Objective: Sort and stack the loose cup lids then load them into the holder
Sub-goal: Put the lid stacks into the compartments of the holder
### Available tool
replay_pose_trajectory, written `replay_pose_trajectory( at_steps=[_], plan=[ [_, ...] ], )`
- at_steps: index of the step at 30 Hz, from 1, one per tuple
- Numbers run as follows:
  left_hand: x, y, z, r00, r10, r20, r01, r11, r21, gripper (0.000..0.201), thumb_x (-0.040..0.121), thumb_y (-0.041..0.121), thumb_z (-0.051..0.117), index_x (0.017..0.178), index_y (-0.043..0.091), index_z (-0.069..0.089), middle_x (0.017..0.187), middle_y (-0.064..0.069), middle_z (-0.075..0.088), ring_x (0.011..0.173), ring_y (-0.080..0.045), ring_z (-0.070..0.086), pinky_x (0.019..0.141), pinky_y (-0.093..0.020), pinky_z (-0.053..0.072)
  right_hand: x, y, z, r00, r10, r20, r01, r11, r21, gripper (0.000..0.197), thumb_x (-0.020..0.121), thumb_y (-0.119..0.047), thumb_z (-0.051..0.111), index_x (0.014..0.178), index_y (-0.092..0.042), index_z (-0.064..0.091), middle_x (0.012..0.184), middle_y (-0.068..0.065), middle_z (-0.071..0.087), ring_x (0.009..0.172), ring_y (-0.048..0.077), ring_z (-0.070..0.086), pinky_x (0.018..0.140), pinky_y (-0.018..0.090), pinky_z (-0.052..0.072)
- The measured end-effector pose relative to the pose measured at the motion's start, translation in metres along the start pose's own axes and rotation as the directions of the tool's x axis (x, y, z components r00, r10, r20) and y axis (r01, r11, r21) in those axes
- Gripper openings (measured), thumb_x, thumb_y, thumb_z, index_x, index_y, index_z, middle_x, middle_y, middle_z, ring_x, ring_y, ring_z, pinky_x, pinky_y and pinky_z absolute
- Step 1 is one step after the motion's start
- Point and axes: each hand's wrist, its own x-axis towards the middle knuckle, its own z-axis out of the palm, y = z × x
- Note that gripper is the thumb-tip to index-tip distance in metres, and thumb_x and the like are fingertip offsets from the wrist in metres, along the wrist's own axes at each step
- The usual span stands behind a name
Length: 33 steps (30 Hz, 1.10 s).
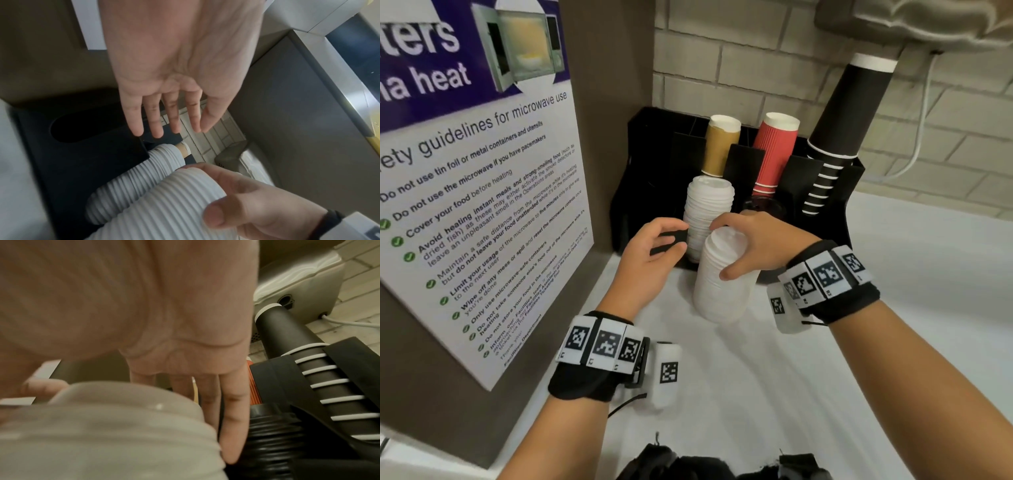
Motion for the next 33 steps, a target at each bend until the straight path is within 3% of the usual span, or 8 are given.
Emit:
replay_pose_trajectory(
  at_steps=[4, 7, 10, 13, 16, 19, 26, 33],
  plan=[
    [-0.002, -0.001, 0.001, 1.000, -0.005, -0.003, 0.005, 1.000, -0.011, 0.029, 0.093, 0.008, 0.060, 0.106, 0.034, 0.060, 0.118, 0.014, 0.059, 0.114, -0.011, 0.055, 0.081, -0.004, 0.042, 0.000, -0.001, -0.003, 1.000, -0.011, -0.005, 0.011, 1.000, -0.002, 0.075, 0.064, -0.042, 0.080, 0.128, -0.035, 0.043, 0.115, 0.001, 0.049, 0.103, 0.021, 0.052, 0.085, 0.037, 0.052],
    [-0.003, 0.002, 0.004, 1.000, -0.015, 0.018, 0.015, 0.999, -0.030, 0.035, 0.088, 0.018, 0.069, 0.113, 0.038, 0.056, 0.120, 0.021, 0.057, 0.116, -0.005, 0.055, 0.094, -0.016, 0.045, -0.006, 0.001, -0.013, 0.997, -0.033, -0.075, 0.038, 0.997, 0.067, 0.073, 0.064, -0.041, 0.080, 0.127, -0.034, 0.044, 0.118, 0.002, 0.051, 0.108, 0.021, 0.051, 0.089, 0.037, 0.050],
    [-0.006, 0.005, 0.012, 0.994, 0.011, 0.109, -0.002, 0.997, -0.080, 0.082, 0.065, 0.042, 0.080, 0.136, 0.042, 0.040, 0.137, 0.017, 0.050, 0.124, 0.001, 0.050, 0.101, -0.018, 0.043, -0.019, -0.001, -0.024, 0.975, -0.094, -0.201, 0.142, 0.960, 0.243, 0.070, 0.068, -0.037, 0.081, 0.128, -0.032, 0.046, 0.117, -0.006, 0.053, 0.108, 0.014, 0.052, 0.091, 0.031, 0.048],
    [-0.006, 0.010, 0.024, 0.989, 0.040, 0.144, -0.009, 0.978, -0.210, 0.108, 0.057, 0.041, 0.085, 0.147, 0.042, 0.025, 0.150, 0.012, 0.040, 0.131, -0.007, 0.048, 0.108, -0.029, 0.043, -0.032, -0.013, -0.026, 0.961, -0.153, -0.232, 0.242, 0.870, 0.429, 0.065, 0.072, -0.032, 0.081, 0.127, -0.035, 0.046, 0.114, -0.013, 0.053, 0.104, 0.006, 0.057, 0.085, 0.025, 0.052],
    [-0.007, 0.016, 0.030, 0.991, 0.064, 0.115, -0.027, 0.953, -0.302, 0.106, 0.060, 0.033, 0.090, 0.147, 0.039, 0.029, 0.151, 0.006, 0.041, 0.130, -0.015, 0.051, 0.107, -0.044, 0.045, -0.041, -0.021, -0.024, 0.944, -0.211, -0.252, 0.315, 0.800, 0.510, 0.061, 0.074, -0.028, 0.081, 0.125, -0.032, 0.048, 0.112, -0.021, 0.053, 0.103, 0.005, 0.058, 0.084, 0.021, 0.052],
    [-0.008, 0.018, 0.030, 0.993, 0.090, 0.080, -0.061, 0.947, -0.315, 0.095, 0.059, 0.030, 0.087, 0.139, 0.042, 0.038, 0.147, 0.001, 0.046, 0.128, -0.020, 0.054, 0.104, -0.049, 0.047, -0.045, -0.022, -0.023, 0.938, -0.216, -0.271, 0.333, 0.774, 0.538, 0.063, 0.073, -0.031, 0.079, 0.127, -0.030, 0.048, 0.117, -0.021, 0.053, 0.109, 0.005, 0.056, 0.089, 0.020, 0.050],
    [-0.011, 0.023, 0.030, 0.995, 0.046, 0.093, -0.019, 0.964, -0.265, 0.105, 0.059, 0.033, 0.089, 0.148, 0.037, 0.033, 0.148, 0.006, 0.043, 0.123, -0.020, 0.058, 0.101, -0.045, 0.050, -0.051, -0.012, -0.024, 0.947, -0.208, -0.243, 0.316, 0.734, 0.601, 0.069, 0.071, -0.029, 0.081, 0.131, -0.036, 0.050, 0.126, -0.009, 0.056, 0.114, 0.007, 0.057, 0.094, 0.025, 0.051],
    [-0.012, 0.027, 0.035, 0.991, 0.057, 0.124, -0.031, 0.980, -0.196, 0.104, 0.063, 0.029, 0.084, 0.151, 0.032, 0.030, 0.149, 0.010, 0.043, 0.125, -0.012, 0.055, 0.105, -0.043, 0.047, -0.054, -0.008, -0.019, 0.933, -0.190, -0.306, 0.338, 0.757, 0.559, 0.066, 0.072, -0.020, 0.082, 0.130, -0.027, 0.050, 0.125, -0.006, 0.056, 0.118, 0.009, 0.054, 0.099, 0.034, 0.049]
  ],
)
